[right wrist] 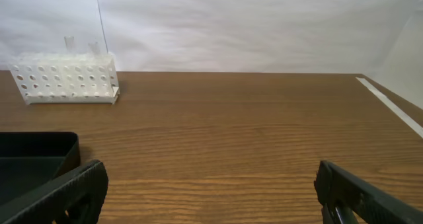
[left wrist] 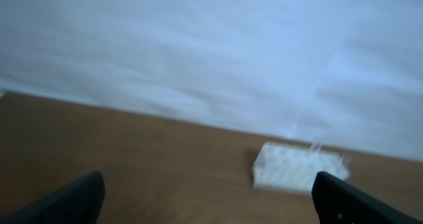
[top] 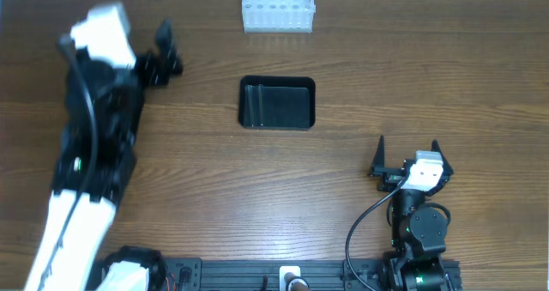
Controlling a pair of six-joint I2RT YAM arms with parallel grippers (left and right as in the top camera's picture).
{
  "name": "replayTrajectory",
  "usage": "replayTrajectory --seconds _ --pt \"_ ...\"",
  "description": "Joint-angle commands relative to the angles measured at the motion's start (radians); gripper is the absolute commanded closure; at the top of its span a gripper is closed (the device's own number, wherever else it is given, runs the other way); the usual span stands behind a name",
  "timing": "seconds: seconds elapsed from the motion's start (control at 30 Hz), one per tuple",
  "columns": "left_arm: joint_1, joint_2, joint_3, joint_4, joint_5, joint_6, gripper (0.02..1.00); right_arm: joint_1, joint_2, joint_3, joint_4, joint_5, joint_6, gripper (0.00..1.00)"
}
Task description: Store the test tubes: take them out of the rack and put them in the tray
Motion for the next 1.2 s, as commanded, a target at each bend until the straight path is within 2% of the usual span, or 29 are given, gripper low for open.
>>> replayTrajectory --seconds 0.03,0.33,0.6,0.7,0.8,1.03,1.2 --pt "0.070 -0.294 -0.240 0.039 0.080 0.075 0.020 0.006 -0.009 -0.007 -0.001 -0.008 -0.007 0.007" --pt "0.150 -0.732 -0.614 0.160 0.170 0.134 0.018 0.006 -0.009 -0.007 -0.001 -0.008 -0.007 0.007" --pt "0.157 -0.943 -0.867 0.304 0.237 0.134 0.018 0.006 -0.009 -0.007 -0.001 -0.008 -0.007 0.009" --pt "0.157 -0.984 -0.913 0.289 0.261 0.134 0.018 0.006 -0.009 -0.007 -0.001 -0.008 -0.008 0.007" --pt "0.157 -1.007 -0.915 0.188 0.277 0.134 0.018 0.006 -0.009 -0.007 -0.001 -0.008 -0.007 0.007" --pt "0.157 -1.007 -0.915 0.035 0.276 0.134 0.018 0.006 -0.009 -0.007 -0.001 -0.008 -0.008 0.007" --pt "0.156 -1.007 -0.915 0.040 0.276 0.134 0.020 0.006 -0.009 -0.007 -0.001 -0.008 -0.007 0.009"
